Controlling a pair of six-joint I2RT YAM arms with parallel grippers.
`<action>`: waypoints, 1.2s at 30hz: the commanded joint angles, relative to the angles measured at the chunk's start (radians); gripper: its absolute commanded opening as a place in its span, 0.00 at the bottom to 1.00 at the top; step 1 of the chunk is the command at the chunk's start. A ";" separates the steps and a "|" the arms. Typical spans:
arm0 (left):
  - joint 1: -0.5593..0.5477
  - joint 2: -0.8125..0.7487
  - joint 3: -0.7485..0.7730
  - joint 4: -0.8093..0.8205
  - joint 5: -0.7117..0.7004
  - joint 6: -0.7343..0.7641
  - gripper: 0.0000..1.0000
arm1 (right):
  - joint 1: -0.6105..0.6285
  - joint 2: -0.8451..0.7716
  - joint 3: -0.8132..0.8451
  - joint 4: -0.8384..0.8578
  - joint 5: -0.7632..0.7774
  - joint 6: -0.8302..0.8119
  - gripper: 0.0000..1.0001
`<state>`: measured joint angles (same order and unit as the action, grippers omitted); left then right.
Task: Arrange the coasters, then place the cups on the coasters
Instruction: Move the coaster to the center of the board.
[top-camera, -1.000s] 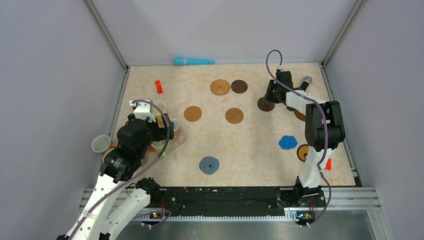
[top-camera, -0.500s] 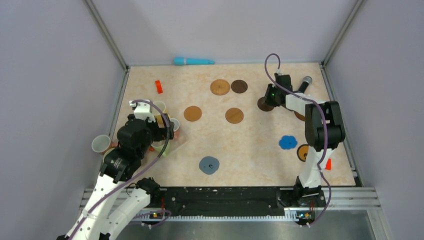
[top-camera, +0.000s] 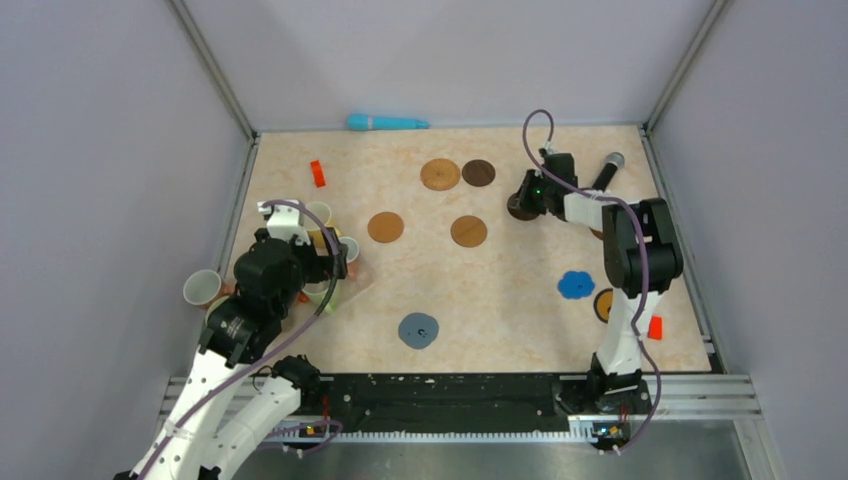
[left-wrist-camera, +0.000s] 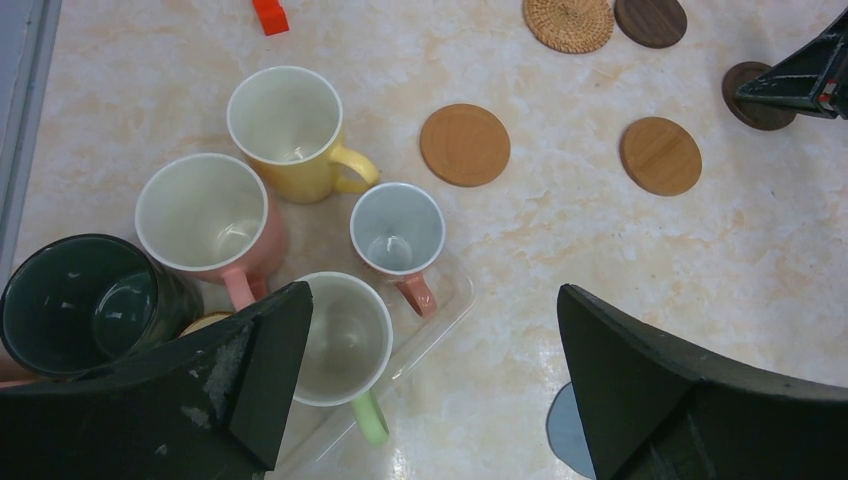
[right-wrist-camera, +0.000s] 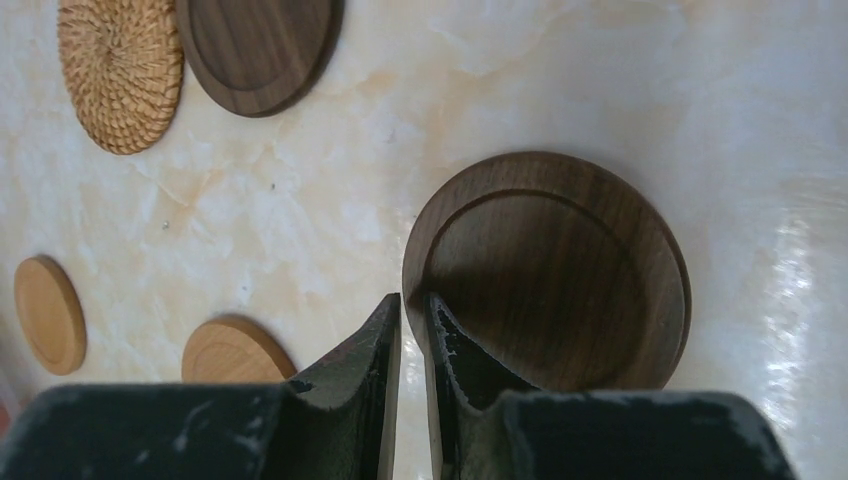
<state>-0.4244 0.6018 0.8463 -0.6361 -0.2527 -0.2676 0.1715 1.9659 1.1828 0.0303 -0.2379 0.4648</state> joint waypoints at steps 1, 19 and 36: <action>-0.001 -0.018 -0.006 0.039 -0.015 -0.009 0.98 | 0.036 0.061 0.044 0.037 -0.034 0.031 0.14; -0.001 -0.022 -0.005 0.039 -0.022 -0.009 0.97 | 0.068 0.159 0.161 0.031 -0.049 0.075 0.11; -0.002 -0.022 -0.006 0.037 -0.020 -0.009 0.97 | 0.076 0.102 0.210 -0.028 -0.065 0.053 0.12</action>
<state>-0.4244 0.5907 0.8459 -0.6357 -0.2611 -0.2672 0.2287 2.1052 1.3510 0.0547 -0.2985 0.5465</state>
